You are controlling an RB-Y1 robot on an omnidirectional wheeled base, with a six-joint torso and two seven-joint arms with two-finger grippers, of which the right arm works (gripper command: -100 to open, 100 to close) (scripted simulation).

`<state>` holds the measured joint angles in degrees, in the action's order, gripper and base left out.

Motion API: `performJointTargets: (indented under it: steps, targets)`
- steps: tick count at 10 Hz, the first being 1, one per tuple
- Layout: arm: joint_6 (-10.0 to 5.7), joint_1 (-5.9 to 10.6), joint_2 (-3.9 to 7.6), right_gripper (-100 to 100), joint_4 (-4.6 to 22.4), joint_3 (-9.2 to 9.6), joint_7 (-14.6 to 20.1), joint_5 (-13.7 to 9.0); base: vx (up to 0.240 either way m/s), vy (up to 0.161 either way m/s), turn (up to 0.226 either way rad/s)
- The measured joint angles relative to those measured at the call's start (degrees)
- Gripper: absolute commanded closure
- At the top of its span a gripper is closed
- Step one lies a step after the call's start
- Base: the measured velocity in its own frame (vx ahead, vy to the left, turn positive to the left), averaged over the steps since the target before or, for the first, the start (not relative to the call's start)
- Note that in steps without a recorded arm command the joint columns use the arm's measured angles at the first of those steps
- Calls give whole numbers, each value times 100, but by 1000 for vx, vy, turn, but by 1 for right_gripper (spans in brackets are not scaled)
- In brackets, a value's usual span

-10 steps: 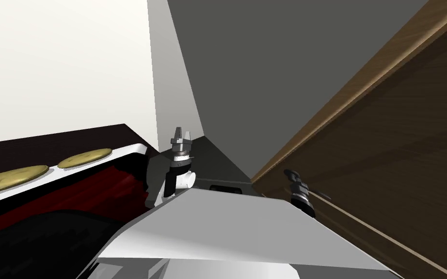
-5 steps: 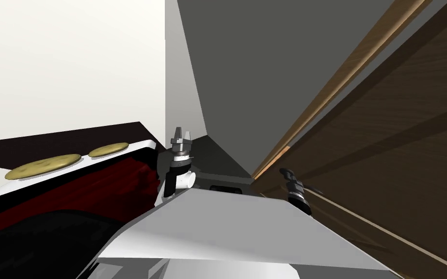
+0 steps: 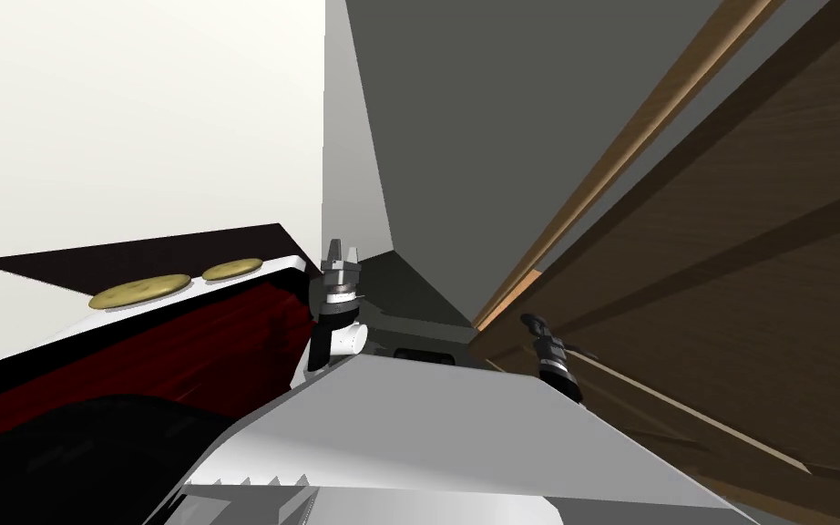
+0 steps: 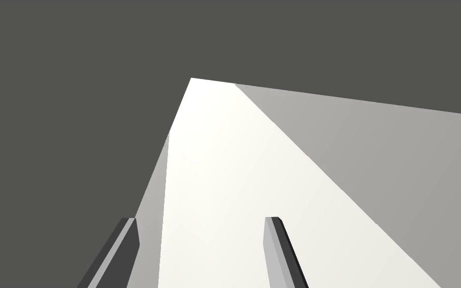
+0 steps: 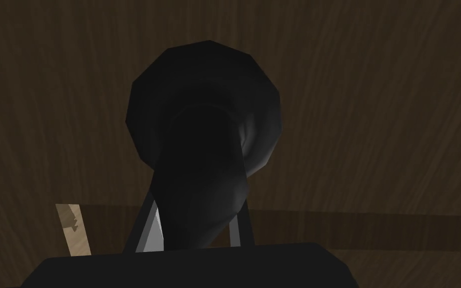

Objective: Pull the door open

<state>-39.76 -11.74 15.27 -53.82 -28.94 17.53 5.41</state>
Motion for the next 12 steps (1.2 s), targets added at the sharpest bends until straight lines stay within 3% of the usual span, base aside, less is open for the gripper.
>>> performJointTargets:
  steps: [6, 12]
  targets:
    - [-156, -188, 71, 100, -115, 348, 267, 189, -208, 1, 59]
    - [-433, -457, 176, 100, -321, 682, 585, 438, -199, -30, 61]
